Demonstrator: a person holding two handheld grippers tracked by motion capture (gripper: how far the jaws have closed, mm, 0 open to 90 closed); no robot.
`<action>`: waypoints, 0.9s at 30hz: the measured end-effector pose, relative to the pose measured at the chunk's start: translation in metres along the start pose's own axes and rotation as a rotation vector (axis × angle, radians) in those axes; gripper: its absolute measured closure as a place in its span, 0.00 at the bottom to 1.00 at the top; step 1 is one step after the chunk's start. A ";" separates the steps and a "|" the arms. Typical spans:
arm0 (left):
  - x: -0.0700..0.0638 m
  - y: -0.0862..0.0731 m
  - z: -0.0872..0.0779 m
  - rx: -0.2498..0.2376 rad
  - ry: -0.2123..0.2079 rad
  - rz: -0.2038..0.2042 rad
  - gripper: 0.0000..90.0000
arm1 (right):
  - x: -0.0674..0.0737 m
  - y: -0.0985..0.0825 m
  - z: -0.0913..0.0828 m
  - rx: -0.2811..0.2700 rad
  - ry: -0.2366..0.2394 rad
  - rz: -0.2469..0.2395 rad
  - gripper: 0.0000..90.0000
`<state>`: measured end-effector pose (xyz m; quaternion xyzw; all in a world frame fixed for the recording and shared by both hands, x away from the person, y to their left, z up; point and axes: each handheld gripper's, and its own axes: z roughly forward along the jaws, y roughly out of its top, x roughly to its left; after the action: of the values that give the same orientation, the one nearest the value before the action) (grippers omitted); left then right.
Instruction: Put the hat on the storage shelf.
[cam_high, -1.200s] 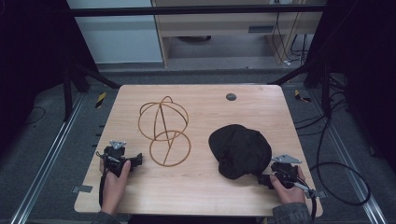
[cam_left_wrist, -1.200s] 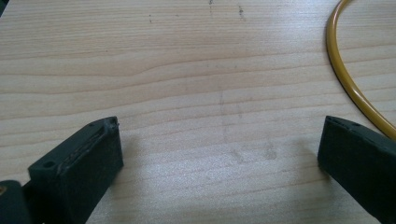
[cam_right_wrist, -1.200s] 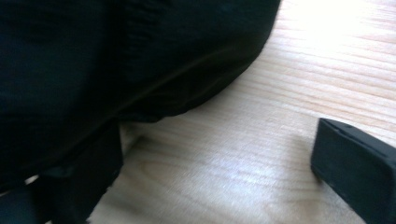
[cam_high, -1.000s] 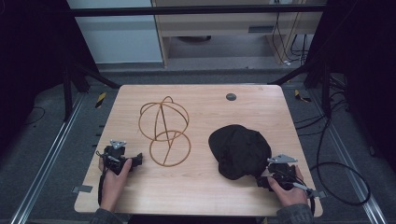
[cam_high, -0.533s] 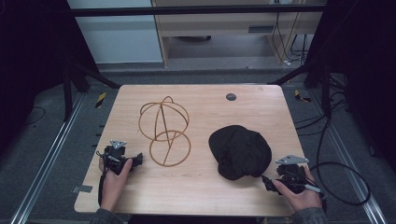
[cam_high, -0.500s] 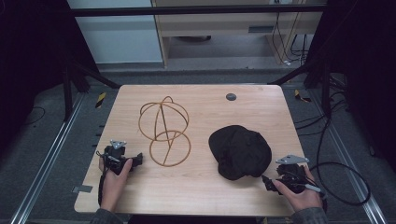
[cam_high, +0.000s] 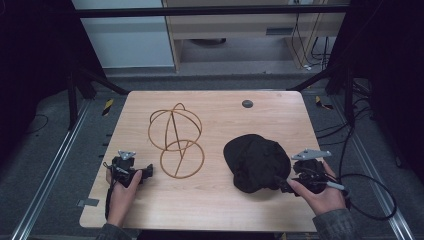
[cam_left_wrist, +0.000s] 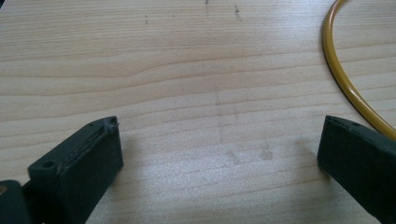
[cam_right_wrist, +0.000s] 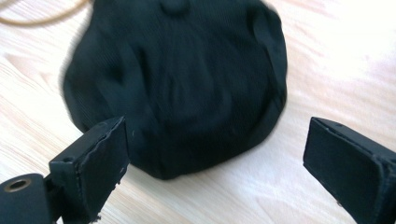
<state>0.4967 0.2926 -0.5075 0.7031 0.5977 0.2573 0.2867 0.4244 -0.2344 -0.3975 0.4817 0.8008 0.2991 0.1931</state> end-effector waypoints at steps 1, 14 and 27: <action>0.000 0.000 0.000 0.000 0.000 0.000 0.00 | 0.000 0.000 0.000 0.000 0.000 0.000 0.08; 0.000 0.000 0.000 0.001 -0.002 0.002 0.00 | 0.012 0.051 0.026 0.033 0.056 0.029 0.08; -0.001 0.000 0.000 -0.002 -0.002 0.001 0.00 | 0.013 0.050 0.059 0.096 0.044 0.023 0.10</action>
<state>0.4963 0.2920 -0.5077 0.7032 0.5970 0.2572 0.2878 0.4864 -0.1874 -0.4081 0.4930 0.8126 0.2731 0.1486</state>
